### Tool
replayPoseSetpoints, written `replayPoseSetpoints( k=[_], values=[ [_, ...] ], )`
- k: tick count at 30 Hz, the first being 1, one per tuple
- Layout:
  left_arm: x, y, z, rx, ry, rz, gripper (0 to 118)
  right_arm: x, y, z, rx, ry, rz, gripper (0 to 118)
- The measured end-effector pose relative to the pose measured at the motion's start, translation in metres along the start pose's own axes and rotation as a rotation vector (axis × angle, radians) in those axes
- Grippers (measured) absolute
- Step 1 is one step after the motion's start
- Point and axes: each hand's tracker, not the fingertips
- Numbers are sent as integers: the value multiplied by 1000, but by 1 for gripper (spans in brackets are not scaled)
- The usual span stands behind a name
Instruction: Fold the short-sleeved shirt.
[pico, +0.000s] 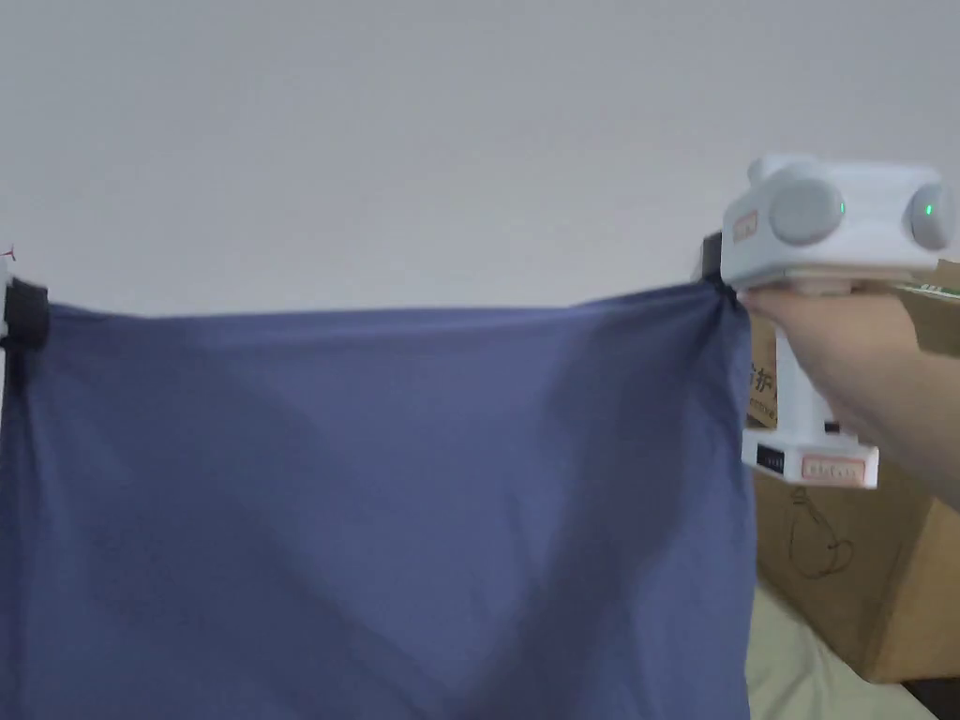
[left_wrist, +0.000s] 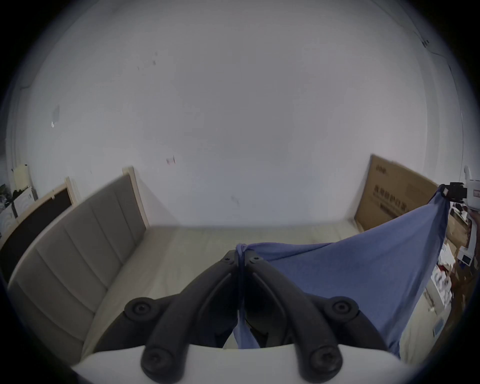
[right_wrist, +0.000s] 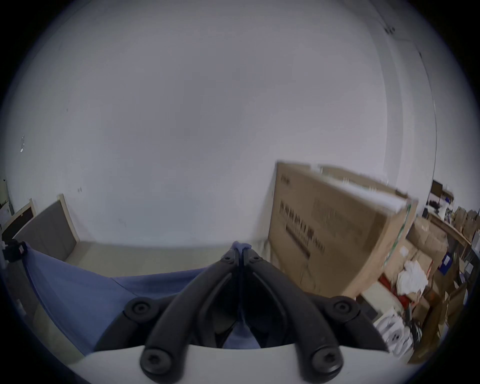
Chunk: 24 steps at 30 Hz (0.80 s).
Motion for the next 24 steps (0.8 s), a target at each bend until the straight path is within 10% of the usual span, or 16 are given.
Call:
replayPoseSetpoints(
  k=[12, 24],
  values=[
    [2, 48, 14, 230, 79, 9, 2, -23, 51, 25, 329, -40, 53, 2],
    [26, -336, 24, -415, -106, 115, 2, 25, -393, 47, -451, 60, -40, 2]
  ],
)
